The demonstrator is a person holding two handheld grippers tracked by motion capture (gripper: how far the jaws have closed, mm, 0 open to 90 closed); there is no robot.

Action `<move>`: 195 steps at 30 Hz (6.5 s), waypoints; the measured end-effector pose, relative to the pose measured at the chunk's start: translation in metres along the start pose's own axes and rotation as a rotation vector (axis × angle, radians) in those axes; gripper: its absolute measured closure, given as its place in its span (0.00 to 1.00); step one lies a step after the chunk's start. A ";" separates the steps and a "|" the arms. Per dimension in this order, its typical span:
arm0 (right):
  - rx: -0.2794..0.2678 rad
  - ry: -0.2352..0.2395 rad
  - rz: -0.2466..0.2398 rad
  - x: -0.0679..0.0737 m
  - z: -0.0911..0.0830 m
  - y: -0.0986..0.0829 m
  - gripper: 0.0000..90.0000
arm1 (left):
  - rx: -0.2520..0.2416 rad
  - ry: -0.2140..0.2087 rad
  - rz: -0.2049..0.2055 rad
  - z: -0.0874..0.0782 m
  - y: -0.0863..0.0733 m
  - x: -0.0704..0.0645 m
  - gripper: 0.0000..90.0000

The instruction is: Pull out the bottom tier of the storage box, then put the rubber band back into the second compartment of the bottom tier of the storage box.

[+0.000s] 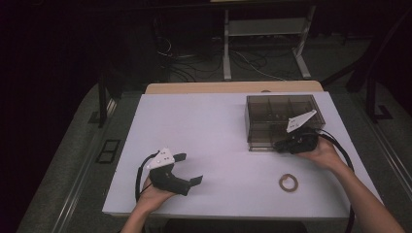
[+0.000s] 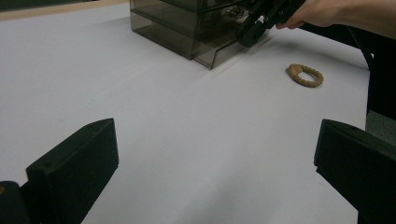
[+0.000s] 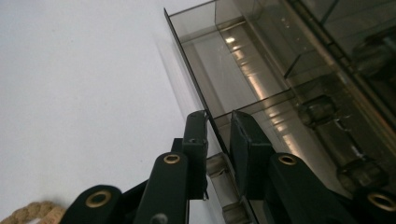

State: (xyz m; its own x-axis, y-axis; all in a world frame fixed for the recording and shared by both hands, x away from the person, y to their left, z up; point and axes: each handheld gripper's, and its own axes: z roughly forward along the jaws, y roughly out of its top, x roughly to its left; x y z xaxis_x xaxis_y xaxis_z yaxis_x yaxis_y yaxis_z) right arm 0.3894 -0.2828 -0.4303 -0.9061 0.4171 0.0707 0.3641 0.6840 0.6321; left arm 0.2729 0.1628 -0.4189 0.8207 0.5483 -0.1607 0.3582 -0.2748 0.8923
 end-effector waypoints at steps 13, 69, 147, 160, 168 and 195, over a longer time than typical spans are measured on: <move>0.021 0.025 -0.009 0.000 0.000 -0.001 0.84 | 0.001 0.002 -0.001 0.000 0.000 0.000 0.00; 0.078 0.071 0.047 0.013 -0.001 -0.004 0.84 | 0.001 0.000 0.004 0.000 0.000 -0.001 0.00; 0.015 -0.008 0.135 0.037 -0.034 -0.004 0.46 | -0.005 0.005 0.001 -0.003 -0.001 -0.004 0.00; 0.007 -0.089 0.179 0.069 -0.050 0.004 0.10 | -0.008 0.006 0.002 -0.004 0.000 -0.004 0.00; -0.030 -0.081 0.193 0.081 -0.058 0.003 0.10 | -0.014 0.007 -0.002 -0.005 -0.001 -0.005 0.00; -0.046 -0.060 0.197 0.108 -0.052 -0.022 0.11 | -0.014 0.005 0.003 -0.005 0.000 -0.006 0.00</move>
State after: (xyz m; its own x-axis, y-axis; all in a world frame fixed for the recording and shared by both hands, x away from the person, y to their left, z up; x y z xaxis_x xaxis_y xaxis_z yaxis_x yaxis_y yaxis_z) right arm 0.2720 -0.2835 -0.3962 -0.8035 0.5757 0.1515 0.5217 0.5584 0.6450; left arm 0.2661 0.1634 -0.4163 0.8197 0.5511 -0.1561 0.3496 -0.2654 0.8985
